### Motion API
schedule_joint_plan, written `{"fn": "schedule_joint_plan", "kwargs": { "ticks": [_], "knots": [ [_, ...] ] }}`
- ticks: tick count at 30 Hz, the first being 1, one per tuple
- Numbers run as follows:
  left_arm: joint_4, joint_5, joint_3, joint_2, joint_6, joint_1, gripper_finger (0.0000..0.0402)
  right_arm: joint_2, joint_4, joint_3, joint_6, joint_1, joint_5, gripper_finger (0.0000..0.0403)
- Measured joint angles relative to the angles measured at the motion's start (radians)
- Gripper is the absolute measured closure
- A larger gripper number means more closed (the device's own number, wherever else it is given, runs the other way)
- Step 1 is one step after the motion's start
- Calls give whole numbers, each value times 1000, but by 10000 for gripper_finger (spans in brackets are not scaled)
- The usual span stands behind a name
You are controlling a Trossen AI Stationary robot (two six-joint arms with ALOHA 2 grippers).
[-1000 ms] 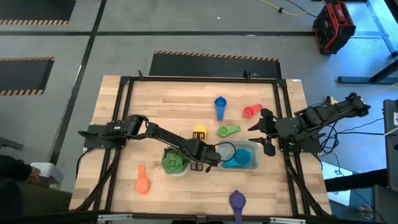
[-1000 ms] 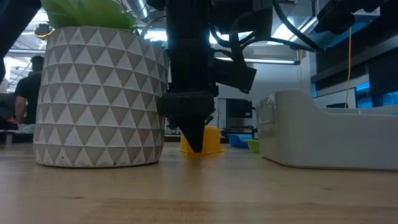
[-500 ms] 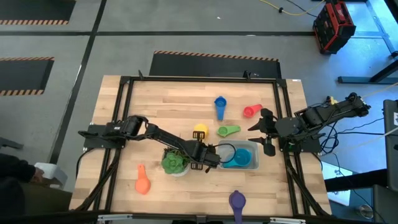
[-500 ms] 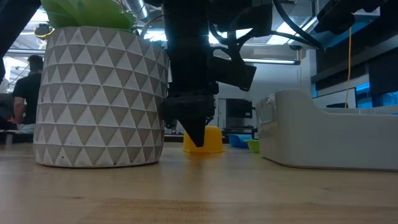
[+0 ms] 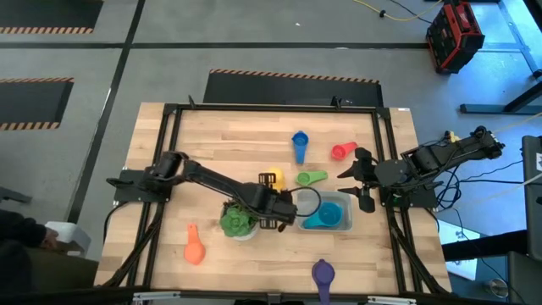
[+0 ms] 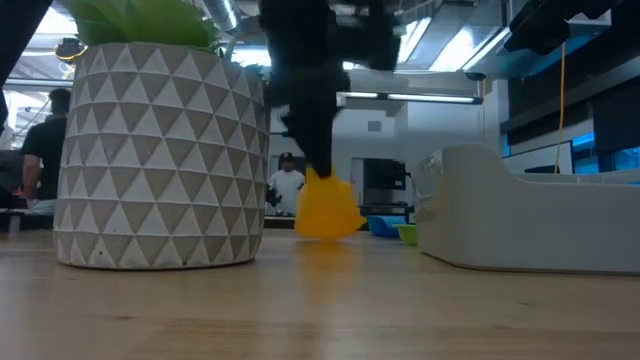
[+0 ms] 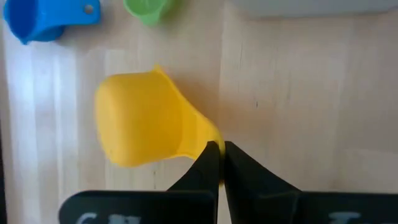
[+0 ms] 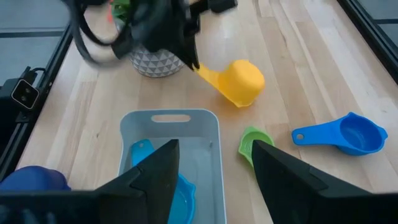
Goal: Nest measuring cups in basket
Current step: Stack the yellow measuring cup on top of the blue measuring cup in the grey bin
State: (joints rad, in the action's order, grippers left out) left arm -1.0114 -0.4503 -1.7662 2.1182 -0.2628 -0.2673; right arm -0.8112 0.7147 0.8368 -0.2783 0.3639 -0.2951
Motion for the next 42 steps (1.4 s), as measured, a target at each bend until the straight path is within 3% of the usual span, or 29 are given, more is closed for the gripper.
{"fn": "schedule_joint_plan", "kwargs": {
  "ticks": [13,22,28,35,42],
  "knots": [
    [19,0,0,-167,-53,5,401,-2,-21,0,4,0,0,196],
    [45,34,0,-293,-132,38,401,-54,-117,0,158,0,0,196],
    [81,110,0,-367,-156,64,401,-128,-237,0,291,0,-5,196],
    [114,155,-1,-397,-181,87,401,-239,-423,0,446,0,-105,196],
    [132,183,-1,-402,-184,93,400,-338,-494,0,449,0,-342,196]
  ]
}}
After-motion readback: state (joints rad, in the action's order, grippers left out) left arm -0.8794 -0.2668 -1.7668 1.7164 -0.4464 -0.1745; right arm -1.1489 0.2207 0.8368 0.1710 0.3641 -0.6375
